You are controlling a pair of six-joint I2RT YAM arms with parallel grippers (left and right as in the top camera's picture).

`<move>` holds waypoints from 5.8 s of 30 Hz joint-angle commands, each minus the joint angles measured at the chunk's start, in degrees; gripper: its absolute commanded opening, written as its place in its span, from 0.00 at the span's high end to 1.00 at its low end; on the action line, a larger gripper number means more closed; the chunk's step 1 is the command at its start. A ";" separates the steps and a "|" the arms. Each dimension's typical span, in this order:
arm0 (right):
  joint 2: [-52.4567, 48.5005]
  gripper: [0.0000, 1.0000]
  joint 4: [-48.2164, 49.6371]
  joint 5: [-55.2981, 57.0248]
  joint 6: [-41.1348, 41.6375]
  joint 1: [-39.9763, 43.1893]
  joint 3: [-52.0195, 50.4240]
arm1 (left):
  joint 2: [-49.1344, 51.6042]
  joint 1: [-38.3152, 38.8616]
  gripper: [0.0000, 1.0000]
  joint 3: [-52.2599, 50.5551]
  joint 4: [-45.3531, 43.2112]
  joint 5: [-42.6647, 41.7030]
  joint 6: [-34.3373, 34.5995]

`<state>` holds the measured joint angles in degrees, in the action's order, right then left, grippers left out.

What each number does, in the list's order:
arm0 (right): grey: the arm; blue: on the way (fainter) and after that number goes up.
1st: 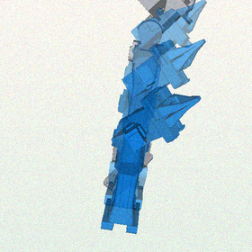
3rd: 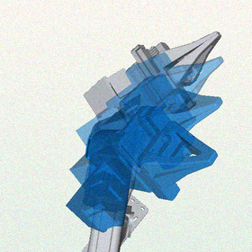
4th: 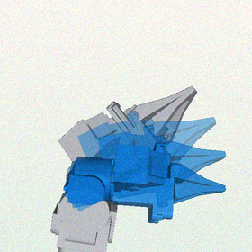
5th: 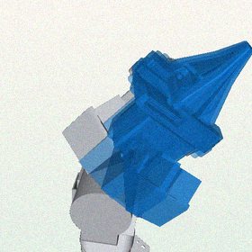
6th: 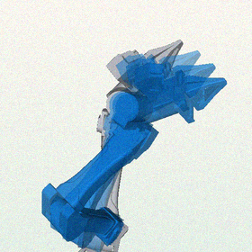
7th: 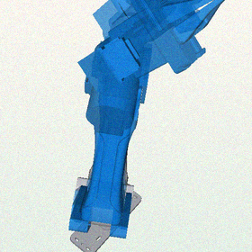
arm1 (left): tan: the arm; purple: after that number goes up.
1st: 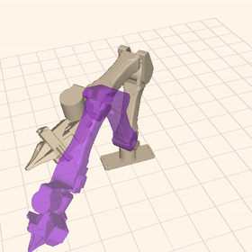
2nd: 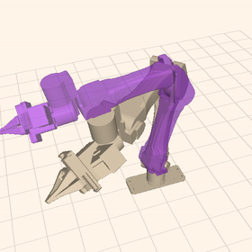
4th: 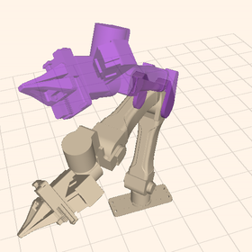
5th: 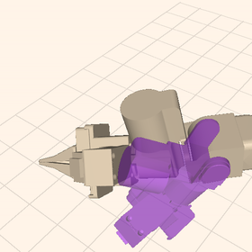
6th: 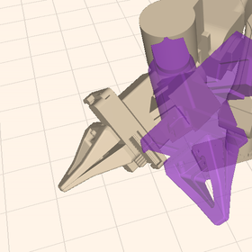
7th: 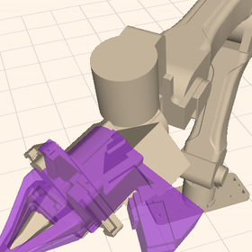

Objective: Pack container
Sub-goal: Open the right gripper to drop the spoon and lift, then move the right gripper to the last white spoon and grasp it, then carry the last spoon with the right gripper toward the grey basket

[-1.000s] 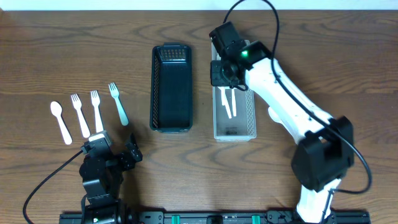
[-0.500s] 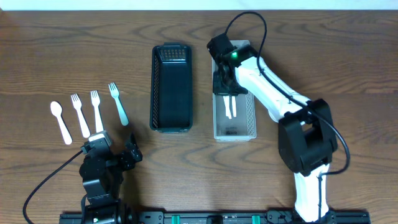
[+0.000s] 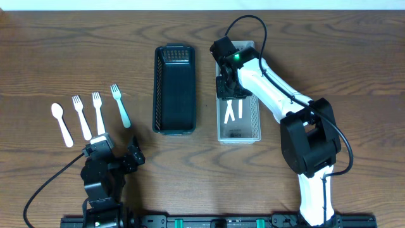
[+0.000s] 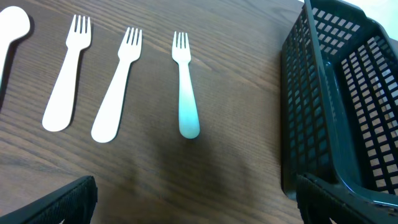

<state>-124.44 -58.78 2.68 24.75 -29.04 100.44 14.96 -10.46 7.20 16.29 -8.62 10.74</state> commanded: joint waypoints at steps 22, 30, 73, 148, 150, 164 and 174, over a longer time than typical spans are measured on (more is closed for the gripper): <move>29.07 0.01 -20.04 -5.97 -31.28 22.21 -2.08 | 0.15 -0.33 0.02 0.11 -0.13 0.07 0.52; 39.21 0.01 -15.26 -7.13 -37.73 25.03 -22.69 | 0.15 -0.33 0.02 0.11 -0.11 0.07 0.52; 19.32 0.01 11.89 0.55 -53.33 25.99 -37.29 | 0.15 -0.33 0.02 0.11 -0.09 0.07 0.52; 19.30 0.86 16.22 -6.19 -51.34 25.97 -42.75 | 0.15 -0.33 0.02 0.11 -0.11 0.13 0.50; 19.30 0.87 16.22 -6.19 -51.34 25.97 -42.75 | 0.15 -0.33 0.02 0.11 -0.11 0.11 0.50; 20.20 0.99 13.68 -9.01 -38.58 25.94 -36.94 | 0.15 -0.33 0.02 0.11 -0.11 0.11 0.52; 22.16 0.99 2.03 -8.96 -26.10 20.81 -10.80 | 0.15 -0.33 0.02 0.11 -0.09 0.11 0.52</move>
<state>-104.03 -55.75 -5.21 -7.73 -5.43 83.53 14.96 -10.46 7.20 16.36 -8.62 10.74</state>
